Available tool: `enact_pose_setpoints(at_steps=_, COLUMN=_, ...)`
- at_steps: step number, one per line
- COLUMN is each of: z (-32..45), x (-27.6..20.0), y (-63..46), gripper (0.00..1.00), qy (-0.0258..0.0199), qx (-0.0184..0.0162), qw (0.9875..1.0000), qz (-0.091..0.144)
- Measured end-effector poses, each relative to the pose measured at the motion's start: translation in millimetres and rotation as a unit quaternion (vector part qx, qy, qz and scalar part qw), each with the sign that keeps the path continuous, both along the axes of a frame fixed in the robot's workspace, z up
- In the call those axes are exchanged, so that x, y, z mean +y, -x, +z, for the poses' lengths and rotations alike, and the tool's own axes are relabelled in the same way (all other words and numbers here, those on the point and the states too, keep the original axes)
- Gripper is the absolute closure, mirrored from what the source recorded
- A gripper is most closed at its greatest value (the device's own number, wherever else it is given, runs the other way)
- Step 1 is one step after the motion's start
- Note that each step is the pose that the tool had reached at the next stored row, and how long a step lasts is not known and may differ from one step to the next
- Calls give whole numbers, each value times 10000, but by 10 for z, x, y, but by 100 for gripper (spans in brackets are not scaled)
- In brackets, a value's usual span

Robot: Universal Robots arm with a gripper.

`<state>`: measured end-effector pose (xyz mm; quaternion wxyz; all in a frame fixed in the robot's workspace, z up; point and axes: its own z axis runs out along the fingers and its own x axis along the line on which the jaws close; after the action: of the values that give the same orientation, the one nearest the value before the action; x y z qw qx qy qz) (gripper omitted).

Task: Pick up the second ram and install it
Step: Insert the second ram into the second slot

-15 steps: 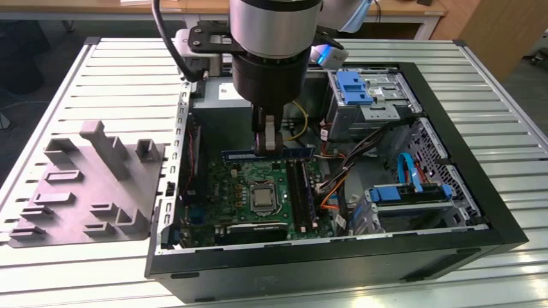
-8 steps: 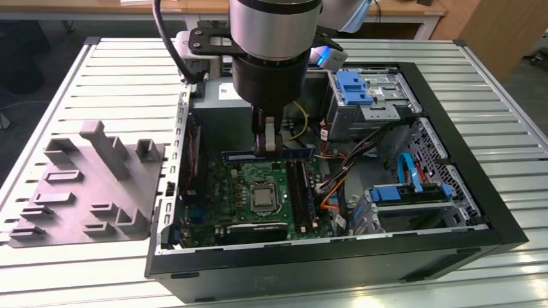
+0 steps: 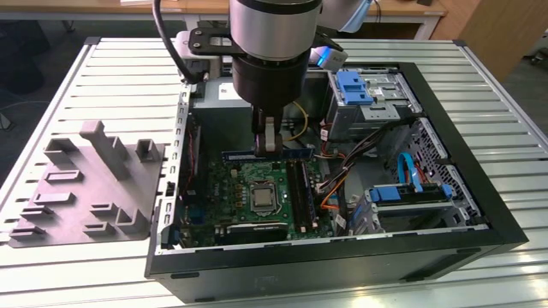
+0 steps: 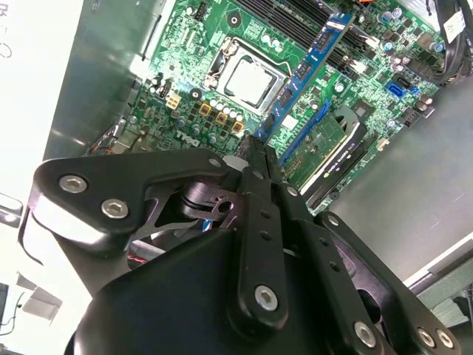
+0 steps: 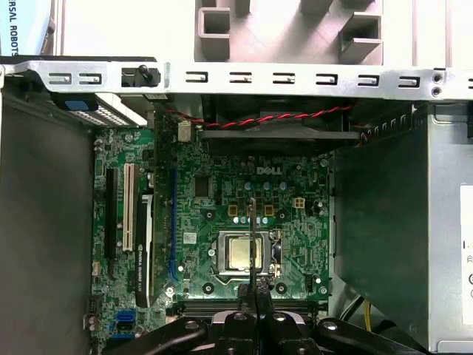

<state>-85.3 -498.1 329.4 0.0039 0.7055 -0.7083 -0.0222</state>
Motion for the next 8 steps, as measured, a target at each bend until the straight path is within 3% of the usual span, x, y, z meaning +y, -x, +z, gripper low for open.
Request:
enact_pose_setpoints(at_steps=4, z=-11, x=0, y=0, gripper=88, qy=0, qx=0, qw=9995, qz=-331)
enact_pose_setpoints(at_steps=8, z=-24, x=0, y=0, gripper=88, qy=0, qx=0, qw=9976, qz=-698)
